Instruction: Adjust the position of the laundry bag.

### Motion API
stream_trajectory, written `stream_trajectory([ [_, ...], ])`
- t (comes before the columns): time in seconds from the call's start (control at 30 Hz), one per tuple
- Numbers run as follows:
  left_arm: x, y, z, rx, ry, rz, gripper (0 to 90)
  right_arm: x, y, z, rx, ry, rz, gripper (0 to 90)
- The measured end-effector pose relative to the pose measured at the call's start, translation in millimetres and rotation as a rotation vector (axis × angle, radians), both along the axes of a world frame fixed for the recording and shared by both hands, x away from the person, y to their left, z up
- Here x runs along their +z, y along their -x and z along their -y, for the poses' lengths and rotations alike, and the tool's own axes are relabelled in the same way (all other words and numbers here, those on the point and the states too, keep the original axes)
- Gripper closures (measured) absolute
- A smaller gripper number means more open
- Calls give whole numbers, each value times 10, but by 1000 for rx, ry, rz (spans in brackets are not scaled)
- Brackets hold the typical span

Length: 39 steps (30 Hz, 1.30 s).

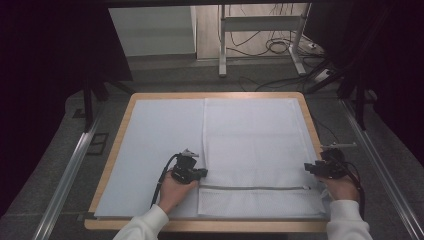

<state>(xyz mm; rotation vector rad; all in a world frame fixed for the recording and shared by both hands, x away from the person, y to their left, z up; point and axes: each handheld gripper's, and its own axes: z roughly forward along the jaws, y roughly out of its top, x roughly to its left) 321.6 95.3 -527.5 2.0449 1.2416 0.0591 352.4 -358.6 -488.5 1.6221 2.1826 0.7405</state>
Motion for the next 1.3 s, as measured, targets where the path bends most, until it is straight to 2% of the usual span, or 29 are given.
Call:
stream_trajectory([
  [0.37, 3, -3, -1, -2, 2, 0, 890, -86, -32, 20, 7, 6, -50, 601],
  [0.83, 8, -3, 2, 0, 6, 1, 890, -96, -34, -15, 27, 49, -31, 768],
  [1.1, 19, -2, -6, -7, 1, 4, 890, -84, -31, -9, 33, 40, -27, 849],
  [1.3, 17, -4, -6, -1, 12, 1, 892, -88, -34, -18, 33, 39, -27, 867],
])
